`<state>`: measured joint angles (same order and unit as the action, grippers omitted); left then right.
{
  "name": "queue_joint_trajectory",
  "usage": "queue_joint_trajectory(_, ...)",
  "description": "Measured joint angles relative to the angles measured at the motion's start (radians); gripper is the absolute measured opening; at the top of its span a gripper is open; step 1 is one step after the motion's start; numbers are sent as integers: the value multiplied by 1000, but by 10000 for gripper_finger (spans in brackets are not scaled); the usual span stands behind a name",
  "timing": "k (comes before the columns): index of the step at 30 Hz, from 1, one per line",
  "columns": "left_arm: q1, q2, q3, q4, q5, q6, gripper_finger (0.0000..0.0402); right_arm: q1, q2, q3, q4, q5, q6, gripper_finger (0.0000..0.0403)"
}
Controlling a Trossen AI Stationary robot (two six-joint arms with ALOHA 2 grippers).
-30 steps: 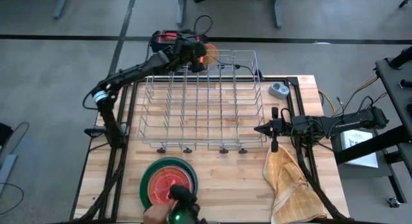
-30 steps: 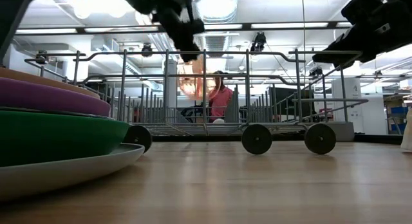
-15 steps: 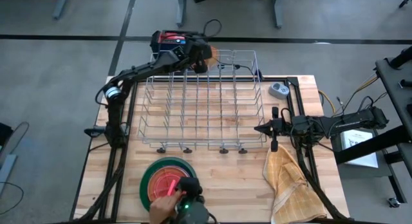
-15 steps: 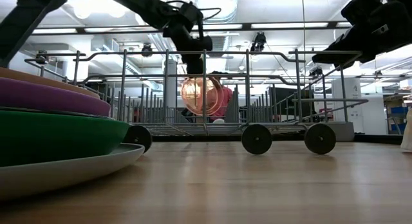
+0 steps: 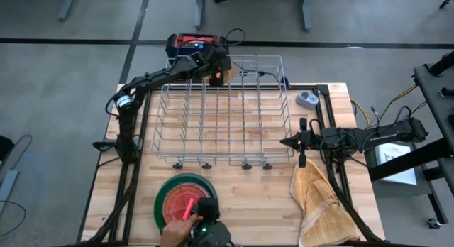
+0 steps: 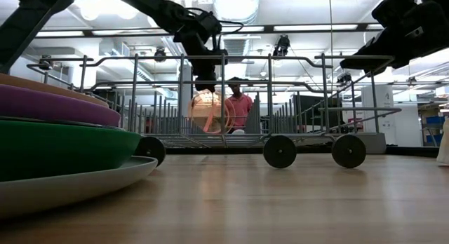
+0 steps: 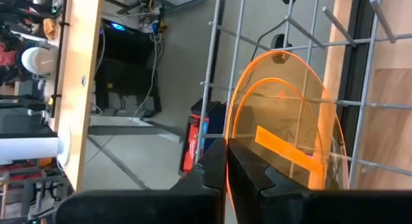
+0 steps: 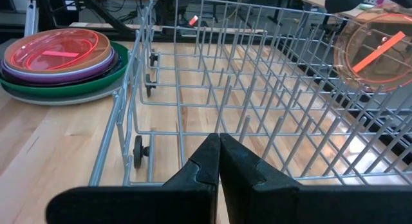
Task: Sort dishes
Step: Put the transparent orange plate into the dish rack
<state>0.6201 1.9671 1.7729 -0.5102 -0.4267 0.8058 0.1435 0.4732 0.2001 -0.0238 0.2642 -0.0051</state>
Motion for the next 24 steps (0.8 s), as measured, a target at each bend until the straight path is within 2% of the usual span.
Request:
queue_joint_trajectory(18,0,0,-2,-68,1,-94,1,0,0,0,0,0,2,2)
queue_joint_trajectory(24,0,0,-2,-76,1,-123,25,0,0,0,0,0,2,2)
